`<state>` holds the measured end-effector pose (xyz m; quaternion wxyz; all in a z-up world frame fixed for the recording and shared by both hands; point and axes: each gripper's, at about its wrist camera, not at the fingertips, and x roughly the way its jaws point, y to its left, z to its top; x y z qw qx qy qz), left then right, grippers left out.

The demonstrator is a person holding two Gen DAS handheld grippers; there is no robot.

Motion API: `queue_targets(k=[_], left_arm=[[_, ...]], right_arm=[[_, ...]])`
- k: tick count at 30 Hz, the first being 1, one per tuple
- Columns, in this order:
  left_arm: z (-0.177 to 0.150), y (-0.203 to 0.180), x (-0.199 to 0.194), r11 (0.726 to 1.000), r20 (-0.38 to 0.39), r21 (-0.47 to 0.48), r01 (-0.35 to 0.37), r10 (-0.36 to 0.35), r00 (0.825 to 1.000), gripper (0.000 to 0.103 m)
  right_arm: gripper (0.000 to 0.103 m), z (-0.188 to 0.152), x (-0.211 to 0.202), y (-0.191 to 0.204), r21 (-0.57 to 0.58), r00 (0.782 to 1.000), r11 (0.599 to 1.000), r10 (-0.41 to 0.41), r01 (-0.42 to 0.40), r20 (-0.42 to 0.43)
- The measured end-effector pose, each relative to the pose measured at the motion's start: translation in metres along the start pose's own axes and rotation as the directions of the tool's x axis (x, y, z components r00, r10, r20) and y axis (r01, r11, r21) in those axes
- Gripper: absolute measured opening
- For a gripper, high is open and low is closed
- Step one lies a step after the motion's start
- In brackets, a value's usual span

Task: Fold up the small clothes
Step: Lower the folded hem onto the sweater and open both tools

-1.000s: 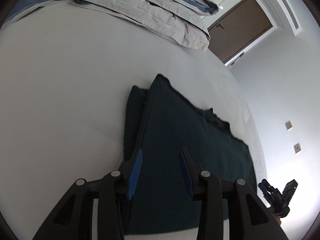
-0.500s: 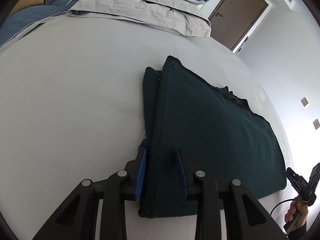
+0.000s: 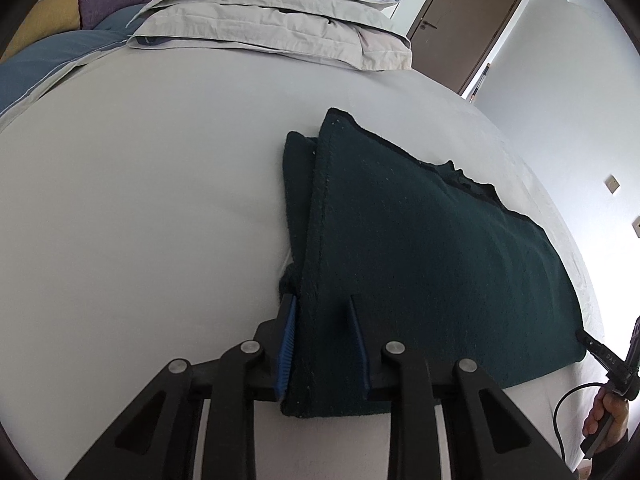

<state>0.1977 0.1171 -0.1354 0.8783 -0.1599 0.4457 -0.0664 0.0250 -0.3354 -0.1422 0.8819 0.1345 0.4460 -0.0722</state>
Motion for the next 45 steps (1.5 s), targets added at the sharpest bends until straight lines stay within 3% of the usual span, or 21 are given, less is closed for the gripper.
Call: queue_targets(k=[2, 5, 16, 35, 45], left_arm=[[0.0, -0.001, 0.001, 1.0, -0.007, 0.006, 0.006, -0.006, 1.0, 0.013], [0.001, -0.004, 0.0, 1.0, -0.005, 0.028, -0.003, 0.003, 1.0, 0.007], [0.0, -0.002, -0.007, 1.0, -0.002, 0.03, 0.002, -0.002, 1.0, 0.006], [-0.014, 0.014, -0.004, 1.0, -0.027, 0.003, 0.016, -0.016, 1.0, 0.006], [-0.016, 0.017, -0.004, 1.0, -0.033, 0.0, 0.02, -0.02, 0.999, 0.006]], right_arm=[[0.011, -0.001, 0.0, 0.003, -0.02, 1.0, 1.0, -0.005, 0.005, 0.001], [0.006, -0.001, -0.004, 0.007, -0.046, 1.0, 0.999, -0.021, 0.022, 0.009], [0.005, -0.004, -0.023, 0.0, 0.003, 1.0, 1.0, 0.017, -0.017, 0.013], [0.004, -0.032, -0.008, -0.029, 0.129, 0.995, 0.988, 0.089, -0.084, -0.033], [0.004, -0.038, -0.009, -0.026, 0.118, 0.996, 0.99, 0.086, -0.082, -0.034]])
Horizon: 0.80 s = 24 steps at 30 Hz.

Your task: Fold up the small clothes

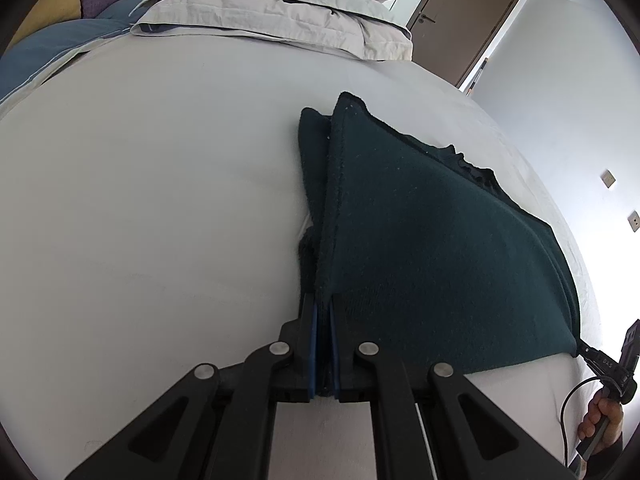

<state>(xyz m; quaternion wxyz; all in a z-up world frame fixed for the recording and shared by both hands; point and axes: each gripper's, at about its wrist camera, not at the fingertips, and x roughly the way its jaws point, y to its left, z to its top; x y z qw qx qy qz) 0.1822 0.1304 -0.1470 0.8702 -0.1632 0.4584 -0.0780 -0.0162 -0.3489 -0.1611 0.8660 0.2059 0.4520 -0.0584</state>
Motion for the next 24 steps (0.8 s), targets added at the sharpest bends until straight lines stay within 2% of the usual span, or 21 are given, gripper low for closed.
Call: queue_targets(k=[6, 8, 10, 11, 12, 15, 19, 21, 24], left_arm=[[0.001, 0.005, 0.0, 1.0, -0.009, -0.017, 0.018, -0.018, 1.0, 0.007], [0.001, 0.005, -0.002, 1.0, -0.014, -0.014, 0.014, -0.014, 1.0, 0.012], [0.001, 0.006, -0.008, 1.0, -0.014, -0.018, -0.012, 0.012, 1.0, 0.023], [0.001, 0.007, -0.013, 1.0, -0.005, -0.021, -0.016, 0.016, 1.0, 0.024], [0.002, 0.007, -0.018, 0.999, 0.008, -0.025, -0.023, 0.023, 1.0, 0.025], [0.008, 0.0, -0.037, 0.998, 0.072, -0.025, -0.053, 0.054, 0.996, 0.025], [0.026, -0.03, -0.045, 0.999, 0.128, 0.022, -0.032, 0.029, 0.991, 0.025], [0.036, -0.052, -0.037, 0.999, 0.135, 0.05, -0.005, -0.002, 0.991, 0.028], [0.047, -0.075, -0.015, 0.997, 0.117, 0.08, 0.002, -0.012, 0.993, 0.033]], right_arm=[[0.005, 0.004, 0.0, -0.006, 0.049, 0.999, 0.998, 0.043, -0.043, -0.001], [0.006, 0.004, -0.005, -0.011, 0.087, 0.998, 0.994, 0.069, -0.068, -0.01], [0.016, 0.005, -0.016, -0.016, 0.126, 0.999, 0.991, 0.054, -0.054, 0.001], [0.031, 0.006, -0.023, -0.019, 0.145, 0.999, 0.989, 0.038, -0.04, 0.015], [0.037, 0.007, -0.031, -0.022, 0.164, 0.999, 0.986, 0.033, -0.039, 0.039], [0.038, 0.019, -0.053, -0.015, 0.16, 0.995, 0.985, 0.043, -0.057, 0.091], [0.038, 0.05, -0.051, 0.03, 0.061, 0.977, 0.98, 0.182, -0.19, 0.107], [0.038, 0.065, -0.033, 0.056, 0.033, 0.963, 0.965, 0.258, -0.261, 0.082], [0.038, 0.084, 0.01, 0.091, 0.032, 0.931, 0.93, 0.365, -0.365, 0.026]])
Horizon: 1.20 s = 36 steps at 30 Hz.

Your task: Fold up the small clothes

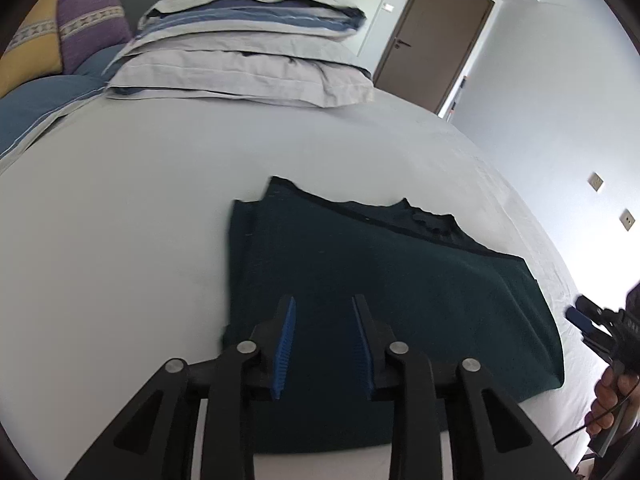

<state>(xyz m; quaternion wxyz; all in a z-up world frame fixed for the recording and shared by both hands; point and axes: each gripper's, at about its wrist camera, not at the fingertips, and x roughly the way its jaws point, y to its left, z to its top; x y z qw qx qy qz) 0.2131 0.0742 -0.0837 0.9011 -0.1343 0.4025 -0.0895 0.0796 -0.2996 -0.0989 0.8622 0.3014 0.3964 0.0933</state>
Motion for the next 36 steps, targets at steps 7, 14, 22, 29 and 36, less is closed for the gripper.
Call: queue_targets(k=[7, 14, 22, 29, 36], left_arm=[[0.017, -0.009, 0.06, 0.997, -0.052, 0.041, -0.07, 0.073, 0.996, 0.038], [0.019, 0.029, 0.083, 0.997, -0.062, 0.01, -0.082, 0.082, 0.995, 0.036], [0.01, 0.024, 0.055, 0.997, -0.034, -0.002, -0.079, 0.079, 0.996, 0.026], [-0.043, -0.061, 0.026, 0.98, -0.044, 0.198, 0.02, -0.011, 0.999, 0.047], [-0.052, -0.033, 0.038, 0.98, -0.098, 0.2, -0.021, 0.042, 0.994, 0.039]], right_arm=[[0.034, 0.017, 0.114, -0.041, 0.206, 0.994, 0.978, 0.055, -0.033, -0.099], [0.0, 0.016, 0.077, -0.115, 0.358, 0.994, 0.931, 0.037, -0.072, 0.104], [0.008, -0.001, 0.013, -0.13, 0.406, 0.974, 0.913, -0.123, 0.036, 0.191], [0.029, -0.059, 0.063, 0.007, 0.122, 0.985, 0.982, 0.153, -0.143, -0.077], [0.016, -0.089, 0.107, -0.009, 0.184, 0.971, 0.973, 0.174, -0.142, -0.167]])
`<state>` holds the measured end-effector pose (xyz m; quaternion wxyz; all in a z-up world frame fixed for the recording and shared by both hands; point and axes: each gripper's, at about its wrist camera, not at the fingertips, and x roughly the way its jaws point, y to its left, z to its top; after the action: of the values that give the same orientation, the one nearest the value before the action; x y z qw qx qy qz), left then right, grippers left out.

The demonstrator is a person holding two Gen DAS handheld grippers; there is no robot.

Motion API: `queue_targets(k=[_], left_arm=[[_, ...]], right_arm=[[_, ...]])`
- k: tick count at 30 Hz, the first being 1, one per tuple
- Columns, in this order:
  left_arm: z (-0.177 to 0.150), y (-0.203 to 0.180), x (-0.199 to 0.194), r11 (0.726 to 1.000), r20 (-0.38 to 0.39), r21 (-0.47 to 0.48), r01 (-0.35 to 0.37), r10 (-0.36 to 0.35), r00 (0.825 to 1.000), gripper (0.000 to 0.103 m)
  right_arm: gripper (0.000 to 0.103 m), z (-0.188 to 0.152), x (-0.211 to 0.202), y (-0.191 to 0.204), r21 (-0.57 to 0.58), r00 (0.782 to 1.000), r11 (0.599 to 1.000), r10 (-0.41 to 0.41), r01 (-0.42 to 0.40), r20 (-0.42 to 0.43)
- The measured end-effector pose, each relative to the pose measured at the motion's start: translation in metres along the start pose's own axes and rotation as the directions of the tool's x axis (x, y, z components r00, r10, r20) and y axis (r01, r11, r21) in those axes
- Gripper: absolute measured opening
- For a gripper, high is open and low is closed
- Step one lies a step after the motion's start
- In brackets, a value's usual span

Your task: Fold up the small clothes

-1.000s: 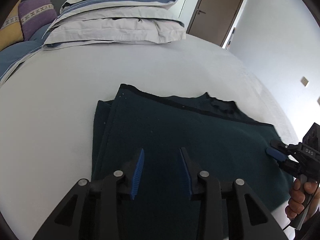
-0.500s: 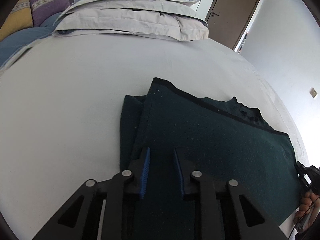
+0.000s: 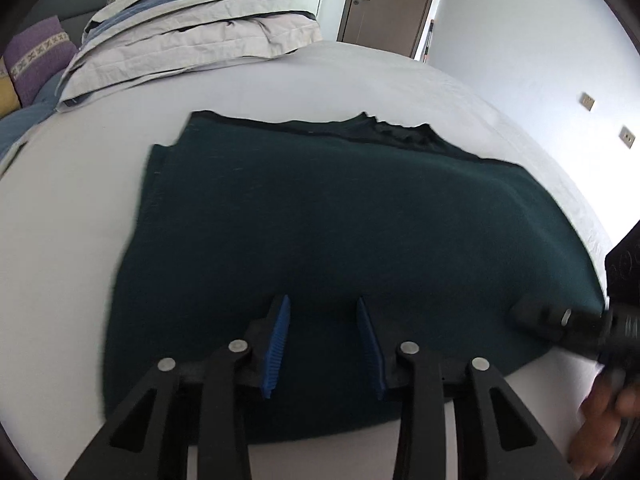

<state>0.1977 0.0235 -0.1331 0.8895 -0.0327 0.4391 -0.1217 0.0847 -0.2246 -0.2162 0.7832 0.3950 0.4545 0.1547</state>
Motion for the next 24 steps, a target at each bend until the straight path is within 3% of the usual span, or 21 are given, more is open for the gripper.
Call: queue_targets(k=[5, 10, 14, 20, 24], left_arm=[[-0.007, 0.019, -0.008, 1.0, -0.003, -0.017, -0.002, 0.002, 1.0, 0.039], [-0.01, 0.017, -0.009, 1.0, -0.006, -0.006, -0.022, 0.022, 1.0, 0.039], [-0.01, 0.017, -0.008, 1.0, -0.011, -0.012, -0.022, 0.022, 1.0, 0.039], [-0.01, 0.015, -0.005, 0.999, -0.017, -0.003, -0.036, 0.036, 0.999, 0.039], [-0.011, 0.016, -0.005, 0.999, -0.019, -0.006, -0.033, 0.033, 0.999, 0.039]], right_arm=[[0.016, 0.013, -0.055, -0.054, 0.139, 0.985, 0.99, -0.019, -0.004, 0.17], [0.016, 0.014, -0.122, -0.098, 0.257, 0.945, 0.966, -0.116, 0.035, 0.307], [0.018, 0.003, -0.17, -0.114, 0.282, 0.925, 0.957, -0.163, 0.064, 0.345], [0.02, -0.006, -0.195, -0.111, 0.297, 0.906, 0.949, -0.215, 0.106, 0.364], [0.033, -0.012, -0.187, -0.086, 0.275, 0.892, 0.951, -0.242, 0.14, 0.383]])
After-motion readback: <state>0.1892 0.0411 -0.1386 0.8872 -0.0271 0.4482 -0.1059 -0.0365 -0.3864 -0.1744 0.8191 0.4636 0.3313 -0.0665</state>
